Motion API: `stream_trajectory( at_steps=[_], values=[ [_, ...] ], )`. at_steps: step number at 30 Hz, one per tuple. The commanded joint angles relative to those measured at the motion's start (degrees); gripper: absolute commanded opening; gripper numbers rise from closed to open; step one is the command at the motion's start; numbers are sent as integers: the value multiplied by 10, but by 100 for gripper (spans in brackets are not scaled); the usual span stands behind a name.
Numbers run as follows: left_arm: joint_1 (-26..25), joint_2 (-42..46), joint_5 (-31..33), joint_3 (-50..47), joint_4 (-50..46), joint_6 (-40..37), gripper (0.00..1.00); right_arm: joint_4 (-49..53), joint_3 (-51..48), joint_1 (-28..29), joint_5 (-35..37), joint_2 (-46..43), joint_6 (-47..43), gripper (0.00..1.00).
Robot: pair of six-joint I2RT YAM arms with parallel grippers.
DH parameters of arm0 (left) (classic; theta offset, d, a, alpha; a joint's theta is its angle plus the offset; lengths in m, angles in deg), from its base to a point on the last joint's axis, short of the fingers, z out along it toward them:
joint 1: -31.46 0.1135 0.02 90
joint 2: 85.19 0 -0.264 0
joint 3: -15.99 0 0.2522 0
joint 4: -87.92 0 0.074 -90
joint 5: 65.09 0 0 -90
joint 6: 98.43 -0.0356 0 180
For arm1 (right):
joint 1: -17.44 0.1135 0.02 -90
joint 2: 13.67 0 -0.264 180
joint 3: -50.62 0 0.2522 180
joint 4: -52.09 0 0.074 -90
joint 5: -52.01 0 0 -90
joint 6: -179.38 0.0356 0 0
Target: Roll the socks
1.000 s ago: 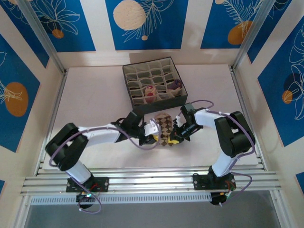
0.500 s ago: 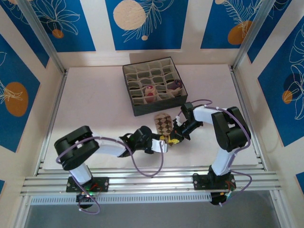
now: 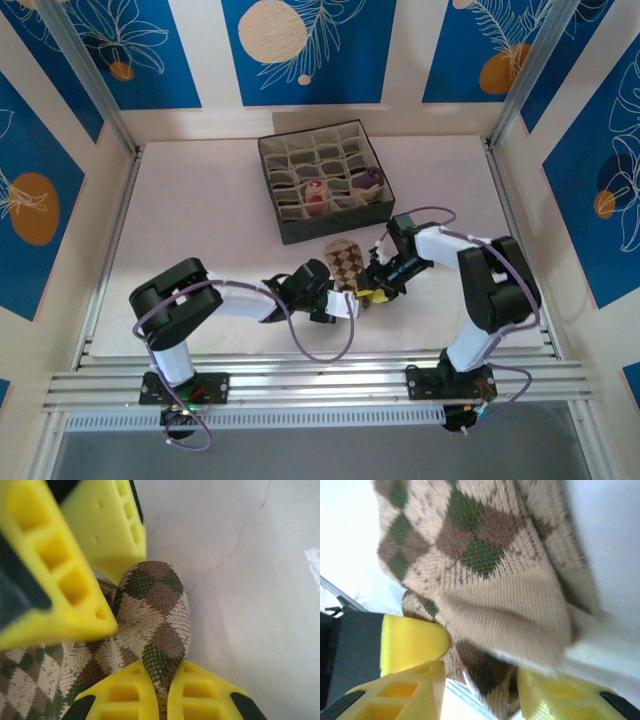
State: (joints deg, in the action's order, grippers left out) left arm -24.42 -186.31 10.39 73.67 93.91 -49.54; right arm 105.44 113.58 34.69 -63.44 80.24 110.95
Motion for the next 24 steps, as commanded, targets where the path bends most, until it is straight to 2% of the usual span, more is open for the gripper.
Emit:
stream_trajectory(
  at_steps=[1, 3, 5, 6, 8, 10, 14, 18, 21, 24],
  values=[
    [35, -4, -148, 44, -139, 67, 0, -43, -21, -15, 23, -53, 15, 37],
    [53, -18, -190, 78, -190, 97, 0, -74, -35, -14, 5, -69, 17, 29],
    [69, -32, -215, 102, -221, 127, 0, -102, -45, -8, -13, -74, 20, 27],
    [76, -38, -222, 109, -230, 145, 0, -111, -48, -5, -20, -72, 20, 28],
    [93, -55, -253, 129, -256, 171, 0, -128, -54, 3, -35, -64, 16, 37],
    [108, -76, -284, 150, -282, 194, 0, -143, -58, 11, -44, -55, 13, 42],
    [135, -119, -327, 184, -317, 251, 0, -170, -69, 25, -60, -40, 16, 42],
    [156, -140, -347, 187, -295, 320, 0, -172, -71, 39, -50, -28, 16, 41],
    [169, -154, -355, 185, -276, 367, 0, -165, -69, 43, -34, -19, 20, 34],
    [171, -151, -343, 174, -258, 377, 0, -144, -60, 45, -3, -8, 37, 18]
  ],
)
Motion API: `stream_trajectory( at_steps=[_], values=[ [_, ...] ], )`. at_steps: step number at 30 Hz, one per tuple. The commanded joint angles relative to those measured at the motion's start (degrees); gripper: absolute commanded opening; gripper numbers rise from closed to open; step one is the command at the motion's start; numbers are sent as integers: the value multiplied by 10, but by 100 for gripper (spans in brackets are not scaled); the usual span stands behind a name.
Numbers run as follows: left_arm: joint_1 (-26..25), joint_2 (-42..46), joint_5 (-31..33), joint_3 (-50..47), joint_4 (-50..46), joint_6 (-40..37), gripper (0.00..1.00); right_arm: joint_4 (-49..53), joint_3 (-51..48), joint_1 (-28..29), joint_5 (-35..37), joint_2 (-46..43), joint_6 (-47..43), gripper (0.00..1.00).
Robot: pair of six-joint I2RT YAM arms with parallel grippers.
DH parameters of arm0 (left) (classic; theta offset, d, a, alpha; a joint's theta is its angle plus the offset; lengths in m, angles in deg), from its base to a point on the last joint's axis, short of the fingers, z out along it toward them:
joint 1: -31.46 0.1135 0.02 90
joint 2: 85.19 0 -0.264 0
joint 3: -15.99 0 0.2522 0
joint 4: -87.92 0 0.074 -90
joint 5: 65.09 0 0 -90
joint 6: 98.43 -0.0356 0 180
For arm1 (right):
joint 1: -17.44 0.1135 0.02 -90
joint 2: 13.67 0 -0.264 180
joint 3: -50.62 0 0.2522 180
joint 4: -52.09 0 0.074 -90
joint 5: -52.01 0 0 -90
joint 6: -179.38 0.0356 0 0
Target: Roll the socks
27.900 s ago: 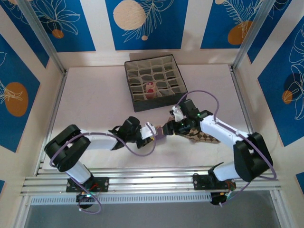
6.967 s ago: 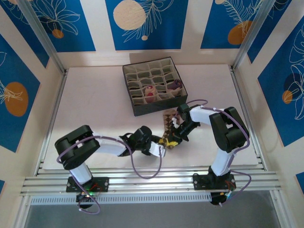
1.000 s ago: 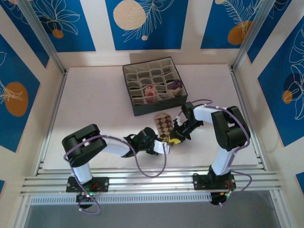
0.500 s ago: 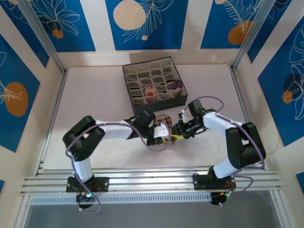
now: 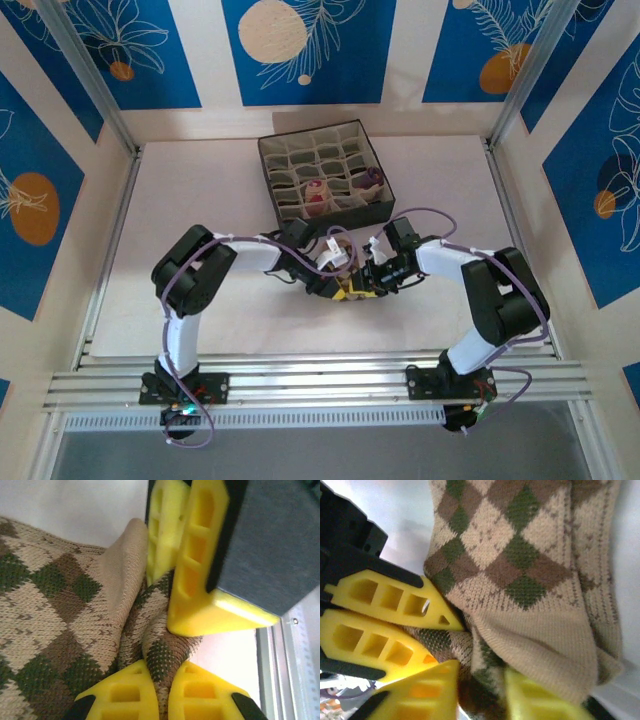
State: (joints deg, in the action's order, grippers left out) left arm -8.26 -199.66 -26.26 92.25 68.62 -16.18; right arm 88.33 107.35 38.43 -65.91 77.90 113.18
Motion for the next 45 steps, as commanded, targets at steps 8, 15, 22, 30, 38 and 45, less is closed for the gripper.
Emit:
stream_trajectory(
  at_steps=[8, 15, 22, 30, 38, 45],
  values=[
    [1, 138, 92, -137, 141, -47, 25, 122, 54, 8, 97, 73, 39, 2],
    [-27, 291, 214, -254, 249, -172, 33, 143, 74, 16, 87, 85, 35, 2],
    [-172, 292, 451, -282, 281, -356, 38, 172, 103, 24, 76, 104, 24, 1],
    [-216, 179, 539, -232, 303, -399, 43, 187, 110, 25, 64, 125, 20, 2],
    [-219, 99, 640, -209, 353, -366, 31, 190, 89, 34, 41, 106, 19, 5],
    [-155, 134, 448, -185, 192, -263, 0, 162, 68, 15, -9, 28, 26, 44]
  ],
)
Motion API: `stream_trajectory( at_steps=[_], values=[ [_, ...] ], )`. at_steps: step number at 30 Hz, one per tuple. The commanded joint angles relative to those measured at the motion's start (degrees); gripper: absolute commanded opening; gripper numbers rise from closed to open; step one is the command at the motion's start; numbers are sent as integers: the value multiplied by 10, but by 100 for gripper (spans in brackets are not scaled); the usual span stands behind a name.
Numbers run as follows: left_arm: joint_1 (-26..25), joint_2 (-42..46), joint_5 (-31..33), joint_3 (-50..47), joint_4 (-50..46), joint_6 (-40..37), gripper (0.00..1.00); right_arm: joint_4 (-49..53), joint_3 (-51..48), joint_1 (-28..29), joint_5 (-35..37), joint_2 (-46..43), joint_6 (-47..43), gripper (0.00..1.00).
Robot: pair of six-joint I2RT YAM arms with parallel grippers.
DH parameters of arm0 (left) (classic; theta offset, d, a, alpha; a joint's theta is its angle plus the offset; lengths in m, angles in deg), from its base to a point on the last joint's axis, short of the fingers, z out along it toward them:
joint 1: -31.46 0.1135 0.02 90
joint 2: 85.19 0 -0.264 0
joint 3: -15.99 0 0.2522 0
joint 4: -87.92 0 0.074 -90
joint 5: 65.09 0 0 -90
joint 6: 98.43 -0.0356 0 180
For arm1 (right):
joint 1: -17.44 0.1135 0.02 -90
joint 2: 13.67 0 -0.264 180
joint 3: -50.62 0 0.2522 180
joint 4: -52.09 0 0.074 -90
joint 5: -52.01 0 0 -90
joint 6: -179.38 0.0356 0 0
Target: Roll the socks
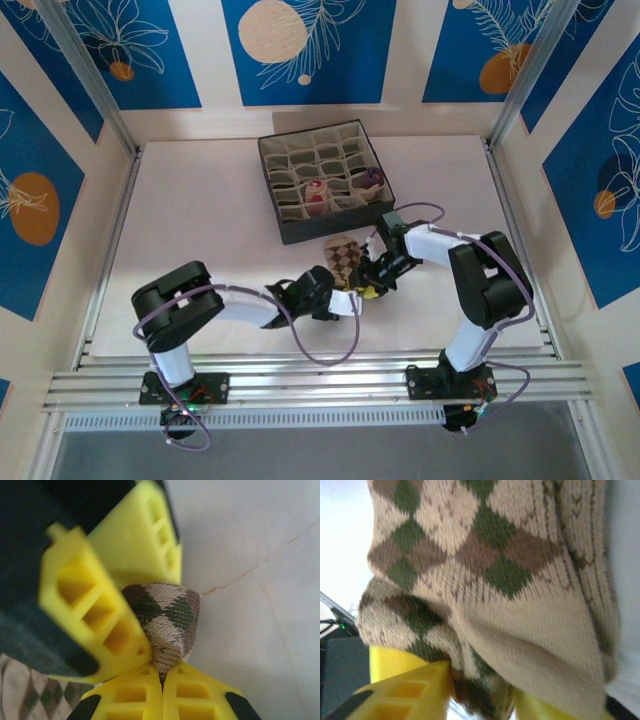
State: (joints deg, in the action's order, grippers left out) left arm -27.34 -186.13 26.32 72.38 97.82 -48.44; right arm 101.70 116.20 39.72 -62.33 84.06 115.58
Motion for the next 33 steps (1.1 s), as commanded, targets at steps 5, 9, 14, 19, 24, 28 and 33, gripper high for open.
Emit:
stream_trajectory(
  at_steps=[5, 9, 14, 19, 24, 28, 33],
  values=[
    [88, -12, -218, 59, -219, 120, 0, 3, -21, -29, -42, -91, 3, 50],
    [122, -42, -301, 110, -299, 160, 0, -50, -24, -31, -26, -96, 1, 50],
    [161, -96, -385, 178, -382, 210, 0, -123, -24, -26, -26, -70, 2, 50],
    [194, -137, -448, 220, -413, 278, 0, -139, -15, -9, -28, -29, -15, 49],
    [208, -155, -469, 238, -424, 310, 0, -146, -19, 4, -21, -2, -17, 41],
    [209, -147, -460, 227, -402, 312, 9, -122, -11, 6, 7, 25, 0, 20],
    [208, -75, -451, 154, -289, 288, 22, -66, 11, -11, 27, 71, 27, 6]
  ],
)
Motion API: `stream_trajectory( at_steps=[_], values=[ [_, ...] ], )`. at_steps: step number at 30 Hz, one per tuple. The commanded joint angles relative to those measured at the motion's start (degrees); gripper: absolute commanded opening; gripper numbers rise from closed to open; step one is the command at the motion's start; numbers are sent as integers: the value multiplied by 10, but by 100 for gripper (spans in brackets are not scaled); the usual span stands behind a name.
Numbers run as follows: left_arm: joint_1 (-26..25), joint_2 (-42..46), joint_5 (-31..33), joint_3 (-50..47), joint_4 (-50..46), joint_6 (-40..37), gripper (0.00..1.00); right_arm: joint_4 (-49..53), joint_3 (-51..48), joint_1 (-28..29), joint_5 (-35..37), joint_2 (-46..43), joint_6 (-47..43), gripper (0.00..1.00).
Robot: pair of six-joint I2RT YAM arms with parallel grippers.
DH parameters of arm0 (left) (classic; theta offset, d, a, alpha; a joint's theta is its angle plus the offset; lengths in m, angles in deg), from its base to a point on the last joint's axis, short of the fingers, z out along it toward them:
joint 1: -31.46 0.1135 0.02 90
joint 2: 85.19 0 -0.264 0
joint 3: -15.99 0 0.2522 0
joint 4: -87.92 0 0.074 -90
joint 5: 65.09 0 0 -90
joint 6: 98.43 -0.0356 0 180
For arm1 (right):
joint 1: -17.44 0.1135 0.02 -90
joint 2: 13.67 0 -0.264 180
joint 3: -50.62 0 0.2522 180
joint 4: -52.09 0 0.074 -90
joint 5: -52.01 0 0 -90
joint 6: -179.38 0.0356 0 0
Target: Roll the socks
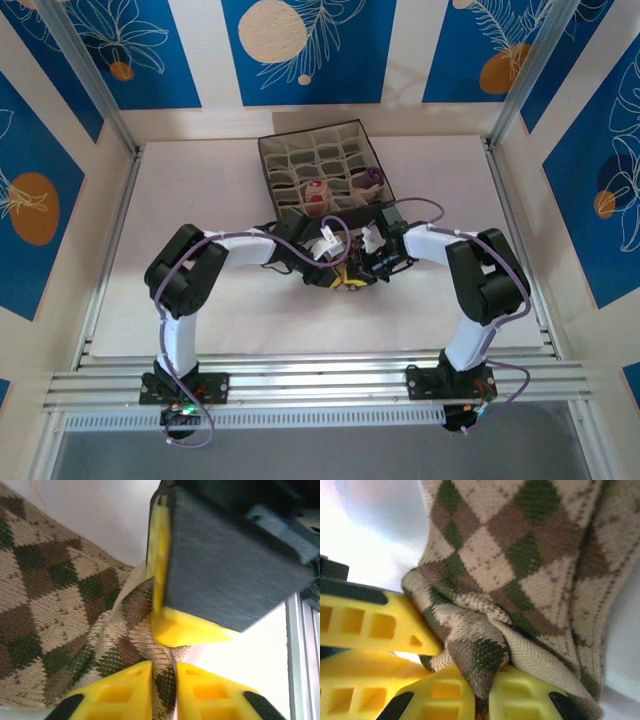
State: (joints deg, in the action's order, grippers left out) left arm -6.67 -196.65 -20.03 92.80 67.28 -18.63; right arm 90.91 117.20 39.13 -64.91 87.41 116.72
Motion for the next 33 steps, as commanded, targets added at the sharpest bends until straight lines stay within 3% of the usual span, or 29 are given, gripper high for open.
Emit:
stream_trajectory(
  at_steps=[1, 6, 9, 12, 14, 17, 26, 33],
  values=[
    [2, 55, 8, -73, 51, -19, 26, 48, 3, -7, 53, 42, 17, 6],
    [1, 169, 33, -166, 175, -81, 30, 65, 10, -9, 51, 54, 12, 5],
    [-8, 226, 92, -215, 222, -145, 29, 72, 16, -6, 49, 56, 9, 4],
    [-54, 269, 205, -256, 246, -244, 29, 84, 27, -4, 47, 59, 5, 4],
    [-106, 279, 309, -279, 269, -325, 35, 91, 32, -3, 45, 61, 1, 4],
    [-152, 257, 399, -277, 291, -382, 40, 99, 38, -3, 38, 68, -2, 4],
    [-170, 154, 453, -243, 358, -394, 46, 115, 42, -2, 17, 71, -6, 4],
    [-170, 100, 445, -209, 344, -380, 44, 111, 24, 3, 1, 43, 2, 4]
  ],
)
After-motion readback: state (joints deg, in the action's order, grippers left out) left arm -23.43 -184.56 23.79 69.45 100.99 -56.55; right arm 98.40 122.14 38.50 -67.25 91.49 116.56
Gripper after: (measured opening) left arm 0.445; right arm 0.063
